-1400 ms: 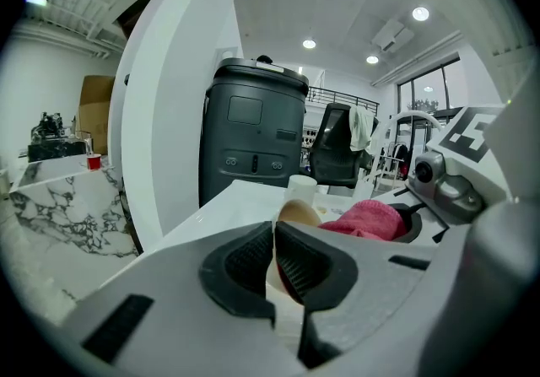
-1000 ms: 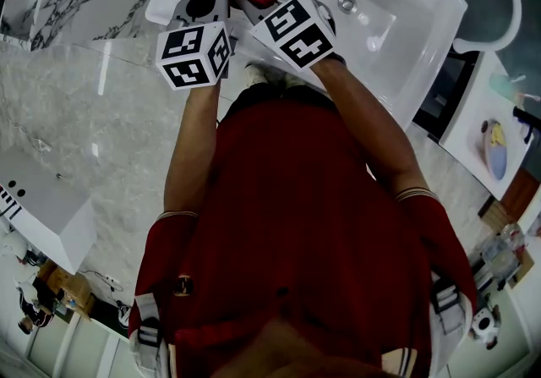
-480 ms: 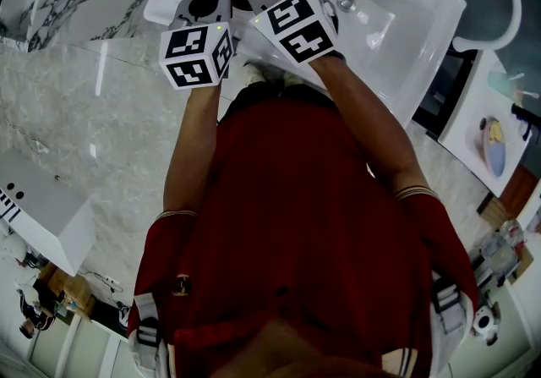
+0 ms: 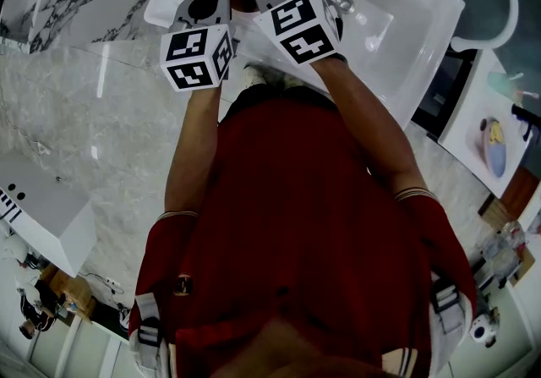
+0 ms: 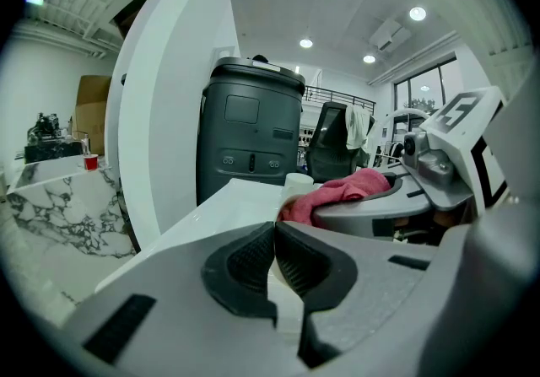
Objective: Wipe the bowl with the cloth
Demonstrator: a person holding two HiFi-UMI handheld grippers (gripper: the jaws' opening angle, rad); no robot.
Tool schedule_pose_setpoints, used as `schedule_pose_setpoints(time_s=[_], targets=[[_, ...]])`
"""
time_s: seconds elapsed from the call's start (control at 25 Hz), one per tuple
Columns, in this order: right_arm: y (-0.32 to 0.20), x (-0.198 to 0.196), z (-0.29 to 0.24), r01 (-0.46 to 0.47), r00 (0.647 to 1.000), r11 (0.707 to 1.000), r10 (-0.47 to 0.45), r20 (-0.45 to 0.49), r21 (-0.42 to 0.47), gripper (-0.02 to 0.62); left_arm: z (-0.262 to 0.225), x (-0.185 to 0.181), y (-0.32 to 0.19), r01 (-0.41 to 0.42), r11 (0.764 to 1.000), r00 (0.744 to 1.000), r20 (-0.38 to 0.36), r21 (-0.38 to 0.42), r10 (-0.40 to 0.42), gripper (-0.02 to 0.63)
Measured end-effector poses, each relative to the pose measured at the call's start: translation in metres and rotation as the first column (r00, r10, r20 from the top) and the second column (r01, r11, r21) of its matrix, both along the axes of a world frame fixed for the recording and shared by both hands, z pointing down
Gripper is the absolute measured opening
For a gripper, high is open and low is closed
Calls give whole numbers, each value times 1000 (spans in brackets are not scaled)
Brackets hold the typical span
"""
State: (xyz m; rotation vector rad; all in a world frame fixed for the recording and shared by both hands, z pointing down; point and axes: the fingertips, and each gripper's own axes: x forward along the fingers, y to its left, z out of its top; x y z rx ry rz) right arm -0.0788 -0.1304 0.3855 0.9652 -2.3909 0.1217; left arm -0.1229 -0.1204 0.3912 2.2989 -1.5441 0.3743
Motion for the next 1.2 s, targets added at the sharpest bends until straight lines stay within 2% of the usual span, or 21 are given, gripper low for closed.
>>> schedule_pose_setpoints(time_s=[0.72,1.2], targets=[[8,30,12,-48,998,998,47,-34,-36,29,-6,8,5,13,1000,1000,18,23,-13,12],[28,26,25,8,999,996,-11,-42,-88,29,-12,15,8,11,999,1000,26,36,-12,12]])
